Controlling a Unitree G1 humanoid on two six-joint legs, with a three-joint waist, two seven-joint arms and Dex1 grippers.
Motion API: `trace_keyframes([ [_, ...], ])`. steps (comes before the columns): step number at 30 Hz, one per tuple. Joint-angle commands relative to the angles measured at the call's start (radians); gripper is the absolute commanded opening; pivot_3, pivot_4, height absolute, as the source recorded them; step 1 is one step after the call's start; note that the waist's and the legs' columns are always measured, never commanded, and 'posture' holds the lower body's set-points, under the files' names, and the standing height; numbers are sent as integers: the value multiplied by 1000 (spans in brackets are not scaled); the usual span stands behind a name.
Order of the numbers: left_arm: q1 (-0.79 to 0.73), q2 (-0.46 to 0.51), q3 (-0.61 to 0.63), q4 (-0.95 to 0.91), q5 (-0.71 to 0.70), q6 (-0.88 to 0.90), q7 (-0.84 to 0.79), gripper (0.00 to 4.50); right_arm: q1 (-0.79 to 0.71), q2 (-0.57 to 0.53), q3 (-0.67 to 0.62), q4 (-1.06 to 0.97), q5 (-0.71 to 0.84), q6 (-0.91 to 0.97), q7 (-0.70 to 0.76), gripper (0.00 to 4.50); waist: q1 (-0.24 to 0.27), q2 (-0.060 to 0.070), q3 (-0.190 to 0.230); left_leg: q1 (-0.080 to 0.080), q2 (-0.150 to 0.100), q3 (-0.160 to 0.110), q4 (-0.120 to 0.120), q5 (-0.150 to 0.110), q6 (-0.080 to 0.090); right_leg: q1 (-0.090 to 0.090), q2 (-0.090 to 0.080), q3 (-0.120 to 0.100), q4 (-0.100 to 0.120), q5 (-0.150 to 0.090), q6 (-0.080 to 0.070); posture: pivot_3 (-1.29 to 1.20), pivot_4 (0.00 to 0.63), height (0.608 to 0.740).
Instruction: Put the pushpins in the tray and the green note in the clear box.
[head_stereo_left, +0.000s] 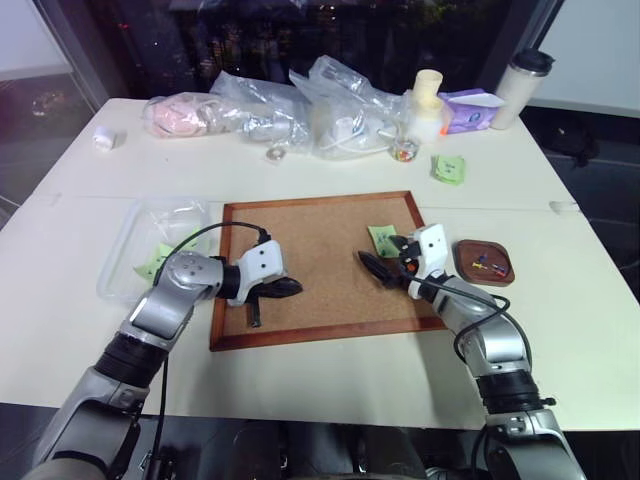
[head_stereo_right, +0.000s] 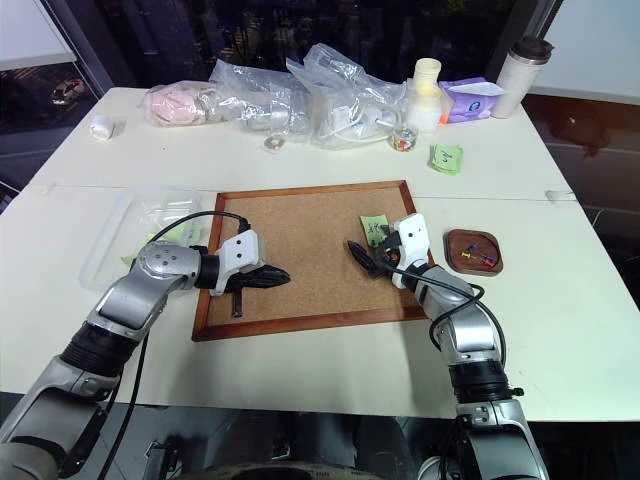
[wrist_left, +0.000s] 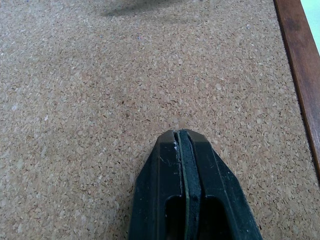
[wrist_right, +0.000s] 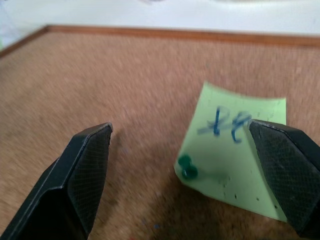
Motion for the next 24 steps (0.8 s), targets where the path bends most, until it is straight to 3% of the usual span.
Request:
trace_keyframes([
  [1,26,7,-37,23,38,18,7,0,9,3,9,41,-29,-45,16,3037,0,0,0,0,0,0,0,0,0,0,0,0,0,0,0,0,150,737],
  [7,33,8,-37,15,38,15,11,0,64,14,15,71,-43,-97,32,30,0,-2,-2,2,0,0,0,0,0,2,0,0,0,0,0,0,150,737],
  [16,31,18,-36,22,39,11,7,0,70,19,-3,74,-74,-130,-7,30,0,-4,-3,2,0,-1,0,0,0,3,0,0,0,0,0,0,150,737],
  [24,11,17,-37,40,38,7,-3,0,49,13,-45,-71,-52,-118,-56,30,1,-3,-3,1,0,0,0,0,0,2,0,0,0,0,0,0,150,737],
])
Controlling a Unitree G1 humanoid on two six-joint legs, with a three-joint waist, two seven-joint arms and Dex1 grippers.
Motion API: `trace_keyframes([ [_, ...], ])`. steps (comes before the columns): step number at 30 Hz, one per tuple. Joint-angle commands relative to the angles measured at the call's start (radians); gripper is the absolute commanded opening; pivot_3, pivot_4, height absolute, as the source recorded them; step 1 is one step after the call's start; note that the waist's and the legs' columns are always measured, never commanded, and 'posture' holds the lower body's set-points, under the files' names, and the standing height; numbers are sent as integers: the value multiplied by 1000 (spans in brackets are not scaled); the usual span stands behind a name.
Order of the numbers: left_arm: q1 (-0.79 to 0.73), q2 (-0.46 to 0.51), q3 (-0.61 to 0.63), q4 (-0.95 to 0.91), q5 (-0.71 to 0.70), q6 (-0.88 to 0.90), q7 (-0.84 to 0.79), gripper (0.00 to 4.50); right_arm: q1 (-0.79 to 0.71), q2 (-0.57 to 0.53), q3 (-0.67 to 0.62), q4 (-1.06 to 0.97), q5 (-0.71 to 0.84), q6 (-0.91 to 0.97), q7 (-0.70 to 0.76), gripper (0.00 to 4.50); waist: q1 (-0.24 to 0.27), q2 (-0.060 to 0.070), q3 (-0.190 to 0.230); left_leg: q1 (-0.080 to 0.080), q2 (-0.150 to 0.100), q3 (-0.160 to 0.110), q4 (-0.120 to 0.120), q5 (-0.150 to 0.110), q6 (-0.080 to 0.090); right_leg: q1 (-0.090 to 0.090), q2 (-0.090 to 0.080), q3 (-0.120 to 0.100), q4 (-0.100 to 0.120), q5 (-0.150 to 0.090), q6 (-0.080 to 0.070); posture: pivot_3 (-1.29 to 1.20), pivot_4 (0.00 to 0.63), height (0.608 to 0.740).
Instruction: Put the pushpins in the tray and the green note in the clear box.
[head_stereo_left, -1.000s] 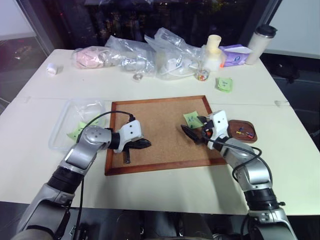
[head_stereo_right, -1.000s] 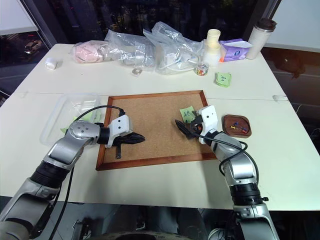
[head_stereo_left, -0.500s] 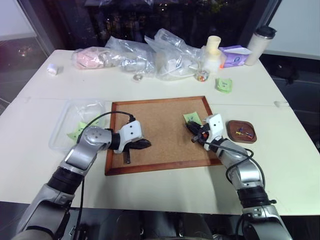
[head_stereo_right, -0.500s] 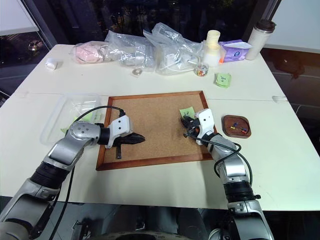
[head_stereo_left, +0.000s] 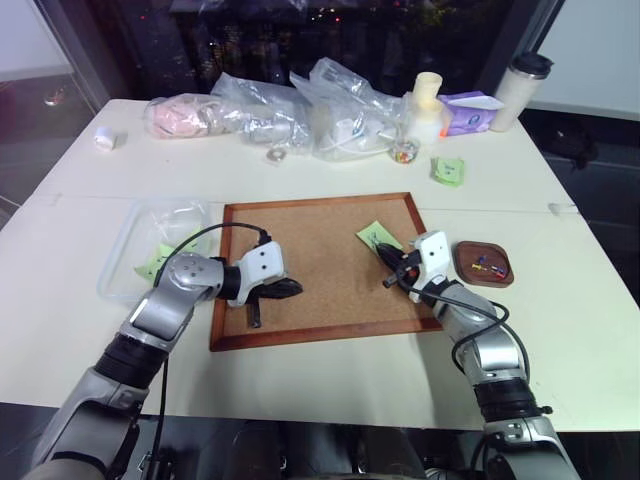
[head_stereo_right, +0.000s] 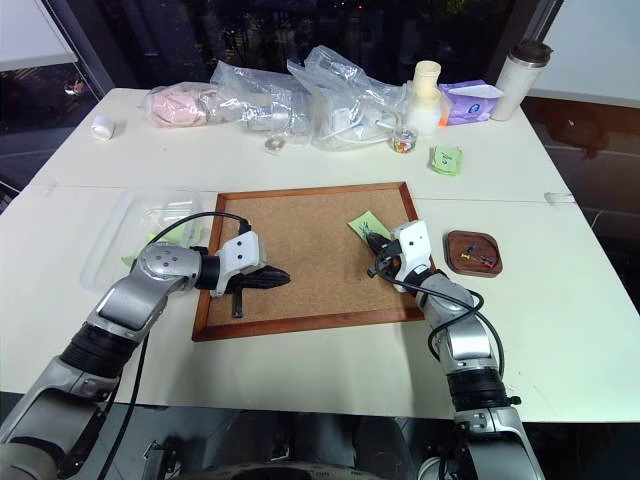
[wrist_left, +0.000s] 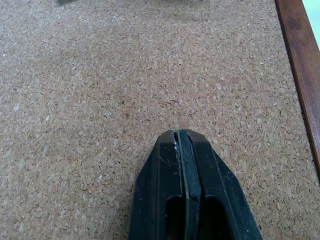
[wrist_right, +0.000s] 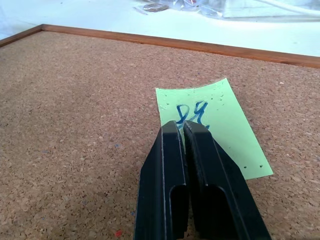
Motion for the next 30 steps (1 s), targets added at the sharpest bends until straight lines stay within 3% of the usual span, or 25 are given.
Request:
trace_keyframes([
  [1,11,13,-34,42,35,12,-11,0,-5,-3,-46,-86,14,9,-36,30,0,0,0,0,0,0,0,0,0,0,0,0,0,0,0,0,150,737],
  [10,-32,-14,27,-3,-63,87,-48,0,-18,-2,-60,-179,32,64,-60,30,-2,1,1,-1,0,0,0,0,0,-2,0,0,0,0,0,0,150,737],
  [16,-171,-92,189,-65,-262,278,7,0,-5,-4,-67,-185,32,67,-59,30,-1,0,4,-4,0,0,0,0,0,-5,0,0,0,0,0,0,150,737],
  [24,-486,-325,435,296,-450,572,287,0,-9,4,-70,-177,30,59,-64,30,-9,-1,5,-4,0,0,0,0,0,-5,1,0,0,0,1,0,150,737],
  [27,-515,-354,467,393,-478,642,319,1048,-13,3,-75,-176,30,55,-66,0,-14,-1,6,-4,0,0,-1,0,0,-6,1,0,0,0,1,0,150,737],
  [30,-500,-309,387,422,-462,652,196,2519,-29,-1,-78,-162,26,51,-69,0,-13,0,8,-4,0,0,-2,1,-1,-6,1,0,0,0,1,0,150,737],
])
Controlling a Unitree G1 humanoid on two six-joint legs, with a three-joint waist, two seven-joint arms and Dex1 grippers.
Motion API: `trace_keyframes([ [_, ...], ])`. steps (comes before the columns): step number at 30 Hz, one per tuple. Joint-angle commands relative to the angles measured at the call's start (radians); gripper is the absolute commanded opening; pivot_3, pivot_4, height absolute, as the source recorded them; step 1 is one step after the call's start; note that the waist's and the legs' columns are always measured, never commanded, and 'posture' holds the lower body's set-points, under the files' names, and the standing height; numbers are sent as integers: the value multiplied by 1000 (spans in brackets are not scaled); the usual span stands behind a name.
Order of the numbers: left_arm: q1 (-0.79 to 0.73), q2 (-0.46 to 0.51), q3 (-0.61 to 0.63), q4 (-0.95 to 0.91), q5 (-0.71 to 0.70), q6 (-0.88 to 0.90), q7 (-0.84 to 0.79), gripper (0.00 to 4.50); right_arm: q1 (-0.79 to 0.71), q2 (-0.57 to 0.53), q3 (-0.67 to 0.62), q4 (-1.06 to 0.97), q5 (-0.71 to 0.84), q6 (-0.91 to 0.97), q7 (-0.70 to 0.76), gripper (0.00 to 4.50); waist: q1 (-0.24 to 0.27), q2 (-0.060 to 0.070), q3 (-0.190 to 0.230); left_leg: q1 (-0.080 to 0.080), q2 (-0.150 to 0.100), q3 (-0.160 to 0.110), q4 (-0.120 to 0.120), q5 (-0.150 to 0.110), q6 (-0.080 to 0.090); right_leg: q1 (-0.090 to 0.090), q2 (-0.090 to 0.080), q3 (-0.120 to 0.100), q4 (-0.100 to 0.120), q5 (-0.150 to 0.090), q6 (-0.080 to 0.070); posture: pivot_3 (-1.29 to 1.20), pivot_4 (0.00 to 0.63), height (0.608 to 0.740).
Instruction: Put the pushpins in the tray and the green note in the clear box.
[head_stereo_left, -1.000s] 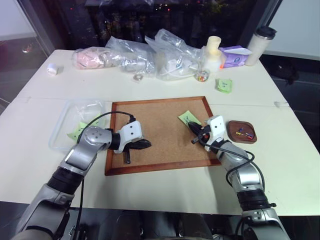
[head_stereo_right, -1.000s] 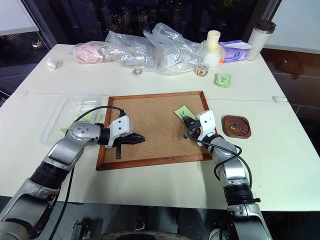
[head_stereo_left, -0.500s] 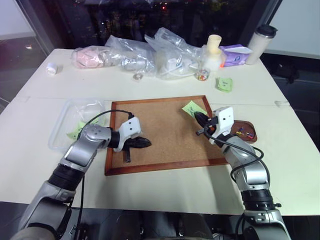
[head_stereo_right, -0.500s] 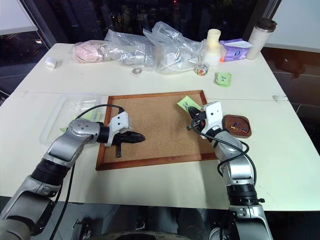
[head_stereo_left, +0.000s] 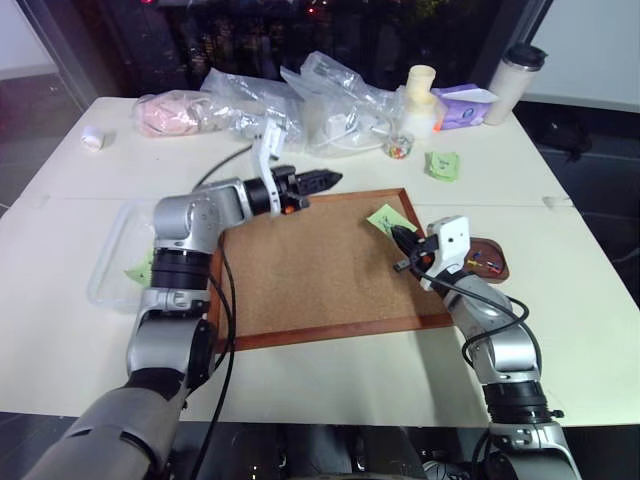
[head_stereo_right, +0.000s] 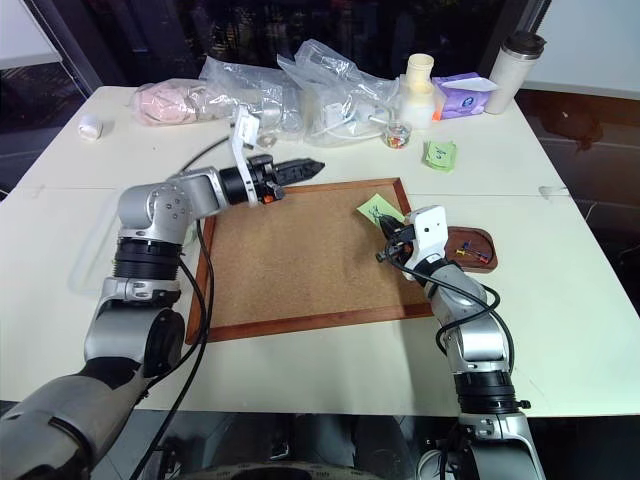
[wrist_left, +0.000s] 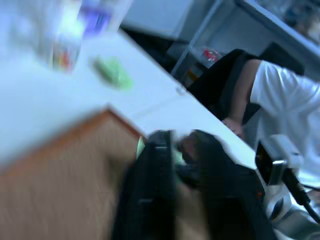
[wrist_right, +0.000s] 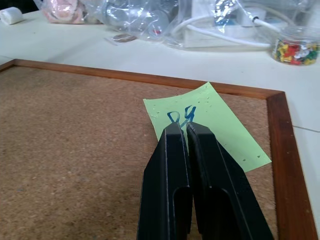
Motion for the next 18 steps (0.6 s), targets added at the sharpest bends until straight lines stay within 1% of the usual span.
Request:
trace_keyframes([
  [1,24,97,-125,-60,18,-31,-203,2975,-33,-4,-20,-17,4,-24,-3,0,-3,1,2,0,0,0,0,0,0,0,0,0,0,0,0,0,150,737],
  [2,48,134,-179,-93,37,-60,-271,3575,-36,-6,-21,-15,4,-25,-3,0,-4,1,2,0,0,1,0,0,-1,0,0,0,0,0,0,0,150,737],
  [3,78,182,-219,-136,29,-51,-342,4088,-38,-8,-24,-15,4,-25,-4,0,-6,1,2,0,0,1,-1,1,-2,0,0,0,0,0,0,0,150,737],
  [4,100,222,-242,-168,12,-33,-397,4461,-40,-10,-27,-17,5,-25,-5,0,-7,2,3,0,0,1,-1,1,-2,-1,0,0,0,0,0,0,150,737],
  [6,127,266,-255,-213,-23,11,-449,4461,-40,-14,-33,-16,6,-27,-3,0,-8,2,3,0,0,2,-1,2,-3,-1,0,0,0,0,0,0,150,737],
  [8,137,275,-251,-237,-46,56,-449,4461,-41,-16,-35,-13,7,-28,0,0,-1,2,3,0,0,2,-1,2,-3,0,0,0,1,0,0,0,150,737],
  [9,132,250,-222,-228,-62,91,-407,4461,-44,-17,-35,-13,6,-27,1,0,5,2,3,0,0,2,0,2,-3,0,0,0,1,0,0,0,150,737],
  [11,92,107,-73,-117,-101,175,-181,4461,-46,-14,-33,-29,7,-19,0,0,16,2,3,0,0,2,1,2,-3,1,-1,0,1,0,0,0,150,737],
  [13,83,-6,18,-77,-124,197,-41,4461,-45,-11,-31,-48,10,-9,-1,0,16,1,3,0,-1,-1,3,1,-2,3,-1,-1,0,0,0,0,150,737],
  [16,73,-147,106,-60,-142,175,115,4461,-39,-7,-23,-79,12,8,-4,0,10,1,3,-1,-2,-2,2,0,0,3,-2,0,-2,0,0,0,150,737],
  [18,68,-211,146,-46,-142,132,194,4461,-33,-6,-22,-97,12,18,-7,0,5,1,3,-1,-1,-2,0,0,-1,1,-1,0,-2,0,0,0,150,737],
])
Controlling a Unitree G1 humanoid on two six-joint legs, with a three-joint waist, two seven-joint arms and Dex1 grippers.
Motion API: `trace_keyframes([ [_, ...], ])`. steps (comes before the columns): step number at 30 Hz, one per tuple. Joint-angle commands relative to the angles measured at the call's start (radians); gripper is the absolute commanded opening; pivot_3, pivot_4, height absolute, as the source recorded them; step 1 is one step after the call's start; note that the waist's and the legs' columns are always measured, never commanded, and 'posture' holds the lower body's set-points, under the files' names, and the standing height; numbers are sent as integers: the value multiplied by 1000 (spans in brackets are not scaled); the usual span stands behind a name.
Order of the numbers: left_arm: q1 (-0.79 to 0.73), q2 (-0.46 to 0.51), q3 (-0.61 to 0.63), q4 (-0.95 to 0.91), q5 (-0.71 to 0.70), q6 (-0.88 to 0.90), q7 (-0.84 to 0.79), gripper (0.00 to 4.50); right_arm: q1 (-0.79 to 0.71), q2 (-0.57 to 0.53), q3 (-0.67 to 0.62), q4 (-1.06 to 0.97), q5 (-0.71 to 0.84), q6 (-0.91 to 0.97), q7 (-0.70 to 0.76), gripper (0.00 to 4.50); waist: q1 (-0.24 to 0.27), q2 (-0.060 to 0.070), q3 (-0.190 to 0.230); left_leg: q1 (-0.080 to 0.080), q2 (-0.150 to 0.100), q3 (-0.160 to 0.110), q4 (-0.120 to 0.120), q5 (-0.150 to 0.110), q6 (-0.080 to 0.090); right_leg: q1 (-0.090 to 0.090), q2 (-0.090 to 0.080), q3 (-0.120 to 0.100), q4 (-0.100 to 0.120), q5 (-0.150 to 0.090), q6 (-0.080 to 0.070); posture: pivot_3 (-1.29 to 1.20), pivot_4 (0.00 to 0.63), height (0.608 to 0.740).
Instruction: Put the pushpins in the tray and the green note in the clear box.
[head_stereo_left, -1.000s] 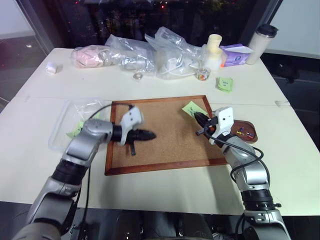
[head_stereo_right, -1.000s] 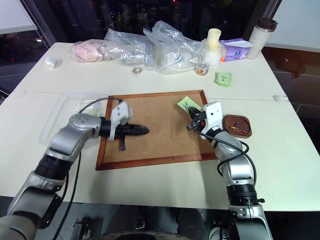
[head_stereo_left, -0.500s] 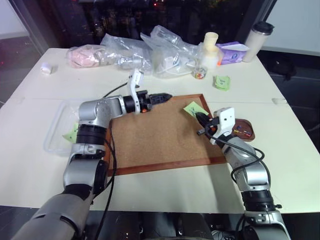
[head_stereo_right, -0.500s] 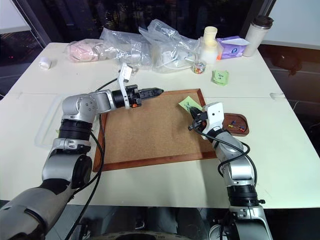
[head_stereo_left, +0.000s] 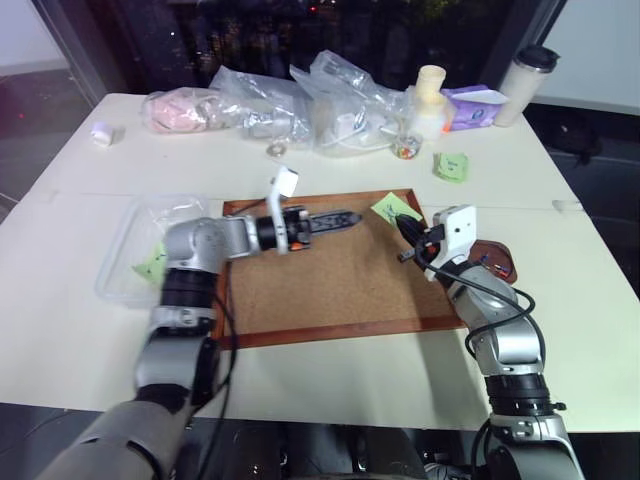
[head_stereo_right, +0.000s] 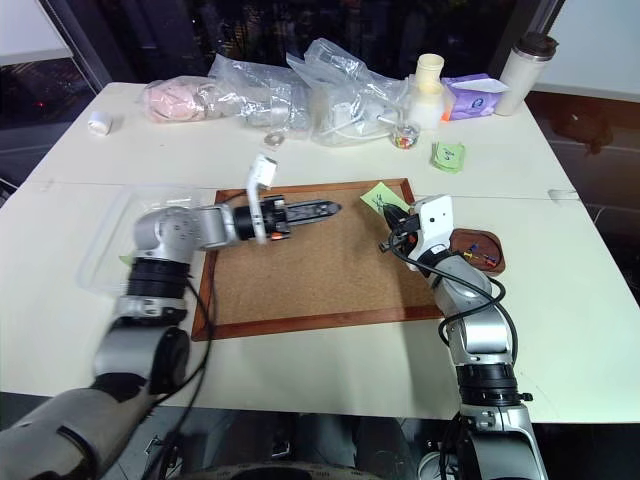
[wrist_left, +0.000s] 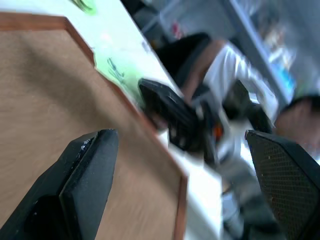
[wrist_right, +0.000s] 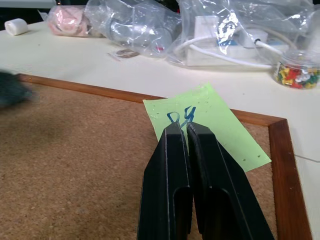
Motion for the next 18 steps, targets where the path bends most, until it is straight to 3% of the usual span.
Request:
trace_keyframes([
  [1,-29,-66,90,8,-33,-65,130,4461,2,0,-2,-75,12,8,-6,0,-4,0,0,0,0,0,0,0,0,0,0,0,0,0,0,0,150,737],
  [9,-83,-91,179,209,-47,-165,190,4461,26,-7,-8,-133,16,42,-12,0,1,0,0,1,0,1,-1,1,-2,0,1,0,1,0,0,0,150,737],
  [18,-86,-133,157,270,-38,-216,192,4461,12,5,3,-190,16,79,-25,0,3,0,0,1,0,2,-1,1,-2,0,1,0,0,0,0,0,150,737],
])
